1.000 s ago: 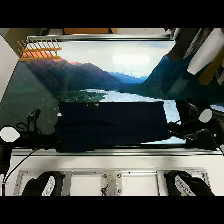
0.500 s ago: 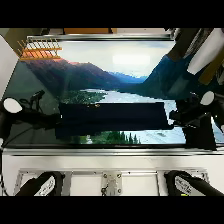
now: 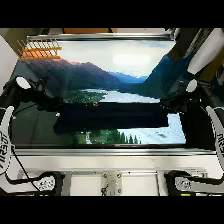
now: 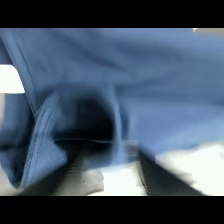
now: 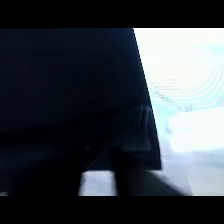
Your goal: Fold the clothes and pants, and hang the long-sleeved shirts on hangers.
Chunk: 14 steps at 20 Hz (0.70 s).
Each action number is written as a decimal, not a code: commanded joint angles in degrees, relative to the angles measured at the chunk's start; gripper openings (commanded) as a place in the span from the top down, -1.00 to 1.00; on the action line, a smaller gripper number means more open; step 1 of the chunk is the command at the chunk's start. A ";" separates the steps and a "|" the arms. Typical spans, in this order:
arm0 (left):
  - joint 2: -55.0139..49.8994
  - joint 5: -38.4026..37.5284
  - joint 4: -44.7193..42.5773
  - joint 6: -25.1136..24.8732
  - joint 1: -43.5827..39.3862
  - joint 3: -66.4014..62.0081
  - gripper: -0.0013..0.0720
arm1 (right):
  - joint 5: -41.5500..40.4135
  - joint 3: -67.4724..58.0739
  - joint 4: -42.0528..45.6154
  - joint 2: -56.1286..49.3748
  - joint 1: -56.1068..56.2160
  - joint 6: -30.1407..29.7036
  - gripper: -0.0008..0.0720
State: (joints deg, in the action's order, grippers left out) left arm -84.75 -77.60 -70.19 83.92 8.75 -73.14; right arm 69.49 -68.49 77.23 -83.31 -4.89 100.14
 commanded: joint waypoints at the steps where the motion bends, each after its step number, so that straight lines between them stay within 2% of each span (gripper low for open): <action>1: -4.39 1.84 4.81 -0.13 -0.04 -6.58 -0.44 | -11.58 -0.90 -8.79 -0.85 0.39 -1.18 -0.90; 3: -4.02 2.45 7.13 -0.13 -0.07 -10.08 -0.44 | -14.21 -1.53 -12.22 -0.13 -0.04 -4.46 -0.90; 4: -3.32 2.56 7.78 -0.15 -0.11 -11.21 -0.33 | -13.79 -1.66 -12.44 0.57 -0.85 -6.91 -0.90; 7: 0.68 3.43 8.76 -0.15 -0.46 -9.20 -0.28 | -6.54 -1.09 -11.72 1.20 -6.32 -15.69 -0.90; 8: 2.34 4.24 8.74 -0.17 -0.96 -7.13 0.34 | -4.63 -0.02 -11.76 1.20 -8.74 -18.01 -0.90; 9: 4.00 5.77 8.76 -0.20 -1.79 -4.61 0.87 | -3.87 1.55 -11.74 1.20 -11.30 -19.65 -0.90; 10: 5.46 7.41 8.76 -0.20 -3.08 -1.86 0.94 | -3.85 3.56 -11.76 1.18 -14.14 -21.31 -0.90; 14: 8.72 12.70 8.92 0.26 -10.54 8.11 0.94 | -3.45 9.53 -17.86 -2.16 -21.86 -27.89 -0.89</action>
State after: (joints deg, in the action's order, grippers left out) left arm -78.39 -69.12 -61.65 83.70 2.68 -71.07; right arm 64.36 -62.48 63.88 -83.53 -21.65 78.67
